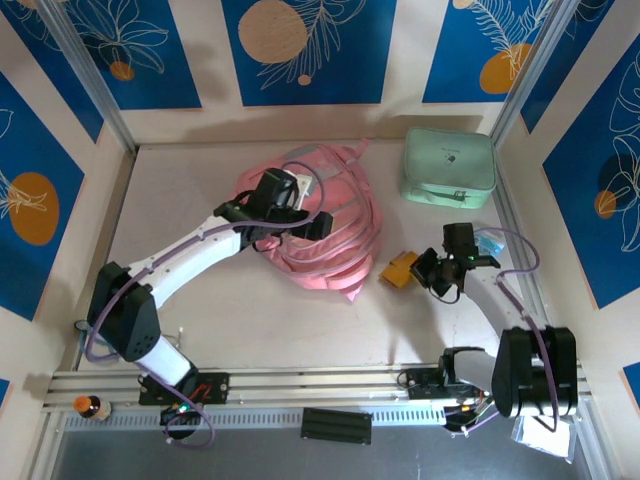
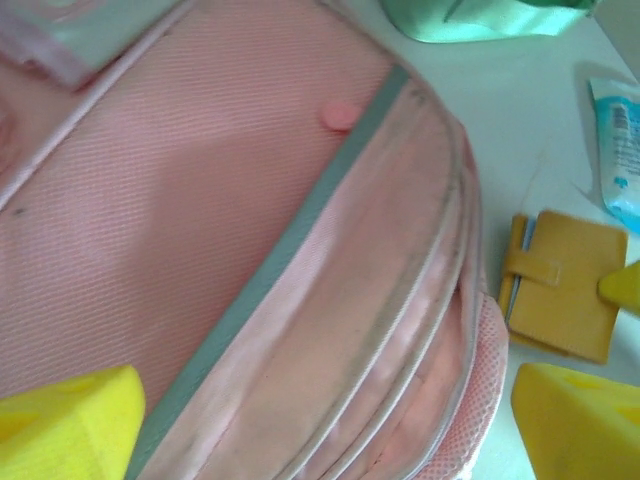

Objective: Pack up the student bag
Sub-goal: Pick up the personal item from the middle-right of the table, then open the student bag at the center of the table.

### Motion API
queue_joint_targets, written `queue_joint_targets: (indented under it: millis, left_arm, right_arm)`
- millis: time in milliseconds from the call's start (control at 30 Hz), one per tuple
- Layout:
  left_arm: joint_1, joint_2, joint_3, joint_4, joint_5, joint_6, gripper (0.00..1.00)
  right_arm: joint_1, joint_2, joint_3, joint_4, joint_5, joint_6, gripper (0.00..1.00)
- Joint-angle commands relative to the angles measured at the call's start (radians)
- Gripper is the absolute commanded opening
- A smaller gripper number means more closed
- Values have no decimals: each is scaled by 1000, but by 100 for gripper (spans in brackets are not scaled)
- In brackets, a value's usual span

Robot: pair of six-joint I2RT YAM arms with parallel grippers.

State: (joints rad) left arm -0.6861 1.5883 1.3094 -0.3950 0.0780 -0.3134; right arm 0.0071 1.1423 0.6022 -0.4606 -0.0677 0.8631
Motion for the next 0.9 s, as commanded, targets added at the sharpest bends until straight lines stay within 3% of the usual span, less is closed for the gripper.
queue_joint_targets:
  millis: [0,167,300,400,567,767,867]
  left_arm:
    - [-39,56,77,-53,-17,131,90]
    - [-98,159,196,-188,-129,272,78]
    - [-124,258,312,-303,-175,341,55]
    - [-125,316,371,-329,-183,330,47]
    - [-124,379,419,-361,-221,323,44]
    - [-125,450,499,-459,-260,308,48]
    - [-124,474,538,-492,-302,292,39]
  right_arm:
    - [-24,-76,54,37,-82,-46,0]
    - [-57,-144,87,74,-152,-60,0]
    - [-62,-155,100,105,-199,-56,0]
    - [-62,-156,97,126,-214,-42,0]
    - [-64,-154,93,139,-222,-29,0]
    - [-64,-136,82,171,-225,-11,0]
    - [-62,-122,78,201,-245,7,0]
